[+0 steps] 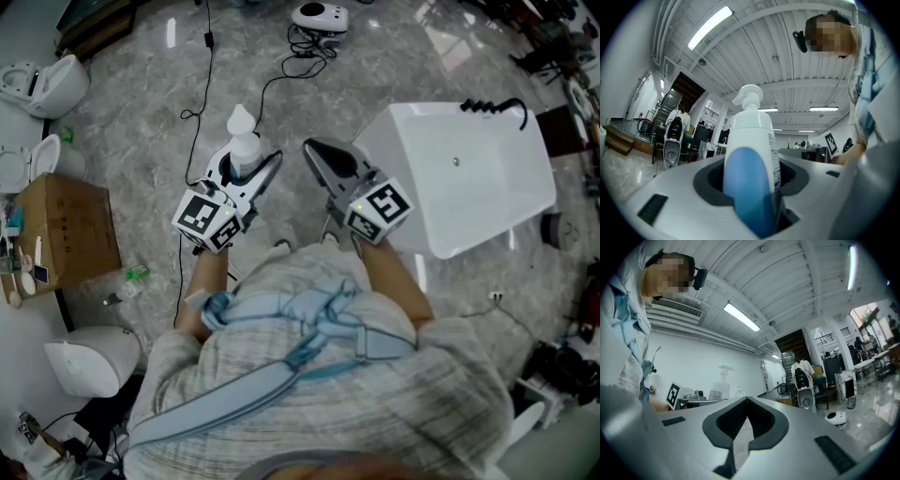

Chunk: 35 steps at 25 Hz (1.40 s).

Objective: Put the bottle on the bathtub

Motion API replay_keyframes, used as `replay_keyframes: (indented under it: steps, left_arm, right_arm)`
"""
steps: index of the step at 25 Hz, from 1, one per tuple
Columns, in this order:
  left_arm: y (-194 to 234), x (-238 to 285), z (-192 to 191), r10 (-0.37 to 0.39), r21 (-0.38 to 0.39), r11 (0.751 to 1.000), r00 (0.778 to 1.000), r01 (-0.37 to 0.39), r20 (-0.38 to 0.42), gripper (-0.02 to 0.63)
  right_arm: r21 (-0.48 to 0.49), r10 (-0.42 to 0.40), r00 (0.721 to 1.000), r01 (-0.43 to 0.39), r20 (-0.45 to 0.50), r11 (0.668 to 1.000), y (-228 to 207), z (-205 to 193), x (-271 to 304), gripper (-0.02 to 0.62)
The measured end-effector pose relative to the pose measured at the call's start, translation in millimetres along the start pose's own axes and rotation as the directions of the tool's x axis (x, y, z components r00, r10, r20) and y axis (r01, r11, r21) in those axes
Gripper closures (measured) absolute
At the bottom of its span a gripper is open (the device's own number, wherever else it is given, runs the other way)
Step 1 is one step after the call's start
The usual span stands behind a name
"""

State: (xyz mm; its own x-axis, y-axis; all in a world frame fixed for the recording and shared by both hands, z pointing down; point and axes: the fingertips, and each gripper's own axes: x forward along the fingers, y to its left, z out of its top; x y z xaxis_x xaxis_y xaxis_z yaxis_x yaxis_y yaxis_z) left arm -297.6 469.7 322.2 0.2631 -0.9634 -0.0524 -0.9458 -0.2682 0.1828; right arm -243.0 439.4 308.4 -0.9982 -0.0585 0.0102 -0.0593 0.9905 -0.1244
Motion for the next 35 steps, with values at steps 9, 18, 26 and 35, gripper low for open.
replay_keyframes:
  steps: [9,18,26,35]
  left_arm:
    - [1.6,-13.4,-1.8,0.010,-0.017,1.000,1.000,-0.010,0.021,0.379]
    - [-16.9,17.2,-13.0,-0.033,-0.034,0.999,0.999,0.033,0.006,0.379]
    - [-50.5,108.8,-17.1,-0.086,-0.021,0.996,0.996,0.086,-0.017,0.379]
    - [-100.4,235.1,-31.6,-0.129,-0.013,0.992,0.990,0.128,-0.065,0.379]
  right_arm:
    - [0.003,-0.001,1.000,0.001,0.009,1.000,16.5,-3.2,-0.6,0.591]
    - [-0.006,-0.046,0.999,0.046,-0.014,0.999,-14.9,-8.3,-20.7,0.591]
    - [0.001,-0.098,0.995,0.098,-0.005,0.995,-97.1,1.4,-68.5,0.590]
    - [-0.011,-0.035,0.999,0.035,-0.008,0.999,-193.3,19.1,-132.7,0.589]
